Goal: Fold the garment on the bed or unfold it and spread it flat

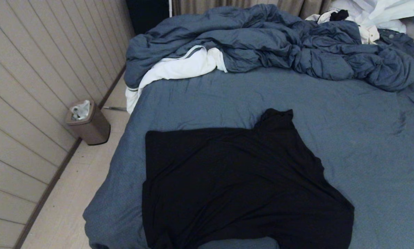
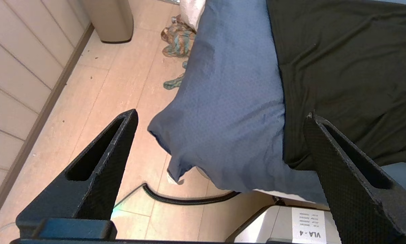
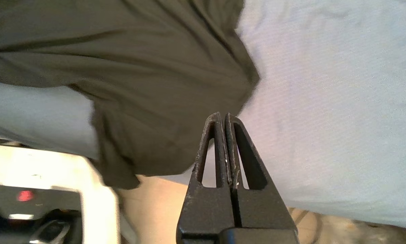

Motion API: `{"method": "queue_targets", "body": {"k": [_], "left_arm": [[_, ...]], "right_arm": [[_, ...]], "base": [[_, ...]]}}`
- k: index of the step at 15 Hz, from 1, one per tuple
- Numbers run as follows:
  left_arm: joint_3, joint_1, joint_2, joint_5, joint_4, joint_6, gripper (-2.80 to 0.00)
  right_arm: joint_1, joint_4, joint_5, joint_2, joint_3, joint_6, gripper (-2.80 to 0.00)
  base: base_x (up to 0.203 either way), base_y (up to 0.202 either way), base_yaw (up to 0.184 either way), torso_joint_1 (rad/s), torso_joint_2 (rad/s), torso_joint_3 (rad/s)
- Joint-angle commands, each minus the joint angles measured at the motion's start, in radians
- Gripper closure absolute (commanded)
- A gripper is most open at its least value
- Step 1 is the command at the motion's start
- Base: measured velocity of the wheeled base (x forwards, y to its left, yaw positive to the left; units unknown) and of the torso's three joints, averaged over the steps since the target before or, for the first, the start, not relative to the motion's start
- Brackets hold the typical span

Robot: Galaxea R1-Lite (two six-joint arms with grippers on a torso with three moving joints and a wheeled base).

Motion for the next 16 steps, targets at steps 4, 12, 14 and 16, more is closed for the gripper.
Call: {"method": "queue_targets", "body": {"k": [4,12,14,16], "left_arm": [[0.012,0.000,0.005,-0.022,-0.023,0.053,-2.80],[0.014,-0.001,0.004,-0.021,-0.034,0.034,-2.80],[0.021,-0.001,0.004,-0.009,-0.058,-0.013,-2.80],[0.060,-0.001,0.004,-0.011,-0.153,-0.011,-2.80]], "right_arm": [[0.016,-0.001,0.002,0.003,0.008,0.120,0.00],[0.145,0.017,-0.003,-0.256,0.008,0.086,0.00],[0.137,0.029,-0.028,-0.264,0.008,0.218,0.00],[0.135,0.031,-0.049,-0.262,0.008,0.232,0.00]], "base": [[0.000,0.000,0.000,0.000,0.00,0.000],[0.000,0.000,0.000,0.000,0.00,0.000],[0.000,0.000,0.000,0.000,0.00,0.000],[0.000,0.000,0.000,0.000,0.00,0.000]]}}
